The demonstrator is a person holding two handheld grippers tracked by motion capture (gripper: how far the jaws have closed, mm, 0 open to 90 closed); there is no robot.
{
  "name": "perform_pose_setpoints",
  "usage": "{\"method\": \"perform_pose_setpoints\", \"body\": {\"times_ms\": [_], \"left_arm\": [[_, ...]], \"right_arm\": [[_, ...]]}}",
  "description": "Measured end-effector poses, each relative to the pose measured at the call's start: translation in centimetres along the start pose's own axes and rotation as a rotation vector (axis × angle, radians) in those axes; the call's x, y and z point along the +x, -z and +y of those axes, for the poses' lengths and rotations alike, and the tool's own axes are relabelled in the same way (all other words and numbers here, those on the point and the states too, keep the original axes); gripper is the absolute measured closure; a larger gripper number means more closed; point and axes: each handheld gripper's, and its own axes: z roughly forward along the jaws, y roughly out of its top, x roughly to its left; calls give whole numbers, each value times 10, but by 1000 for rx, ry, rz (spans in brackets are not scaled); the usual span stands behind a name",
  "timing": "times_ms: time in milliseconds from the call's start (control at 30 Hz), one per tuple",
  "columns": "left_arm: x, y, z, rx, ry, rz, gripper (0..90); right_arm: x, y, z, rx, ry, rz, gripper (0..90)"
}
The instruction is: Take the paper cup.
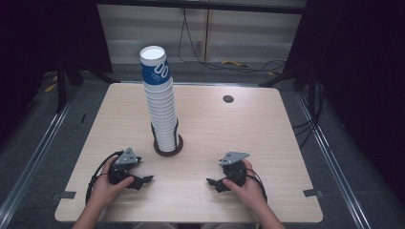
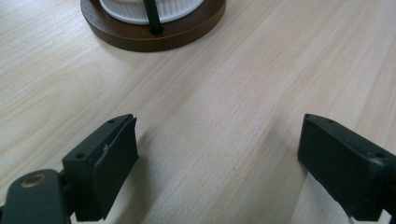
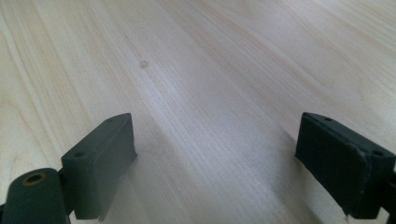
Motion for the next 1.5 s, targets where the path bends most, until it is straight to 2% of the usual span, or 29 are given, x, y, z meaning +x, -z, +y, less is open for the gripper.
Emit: {"method": "perform_pose_setpoints", "body": {"times_ms": [400, 433, 500, 600, 633, 733, 800, 900, 1000, 1167, 1233, 1300, 1367, 1433, 1500], "left_arm": [[-2, 1, 0, 5, 10, 13, 120], [-2, 2, 0, 7, 24, 8, 123], [-2, 4, 1, 18, 28, 12, 132], [-1, 7, 3, 22, 49, -9, 149], [-1, 9, 4, 18, 42, -6, 149], [0, 14, 8, -5, 68, -17, 148], [1, 20, 12, -37, 90, -21, 148], [0, 26, 19, -59, 84, -18, 148], [-2, 28, 23, -85, 93, -30, 148], [-5, 25, 27, -67, 85, -39, 147], [-5, 26, 29, -68, 91, -43, 147], [-5, 29, 33, -62, 83, -36, 147], [-4, 33, 37, -70, 91, -41, 146], [-4, 35, 41, -87, 103, -55, 147], [-2, 36, 46, -78, 98, -68, 147]], "right_arm": [[0, 0, 0, 0, 0, 0, 111], [0, 0, 0, 0, -1, -1, 111], [0, 0, 0, 0, -1, -1, 110], [1, 0, 0, 0, -7, -9, 111], [2, 0, 0, -2, -23, -16, 118], [3, 1, 1, 12, -26, -17, 125], [3, 2, 3, 27, -32, 4, 127], [1, 4, 8, 41, -53, 49, 127], [1, 8, 16, 30, -79, 66, 130], [-2, 16, 31, 9, -19, 52, 130], [-5, 18, 34, 0, -37, 70, 130], [-6, 17, 35, -4, -37, 72, 130], [-8, 17, 37, -5, -40, 76, 130], [-10, 17, 40, -14, -43, 84, 130], [-11, 17, 43, -27, -49, 88, 130]]}}
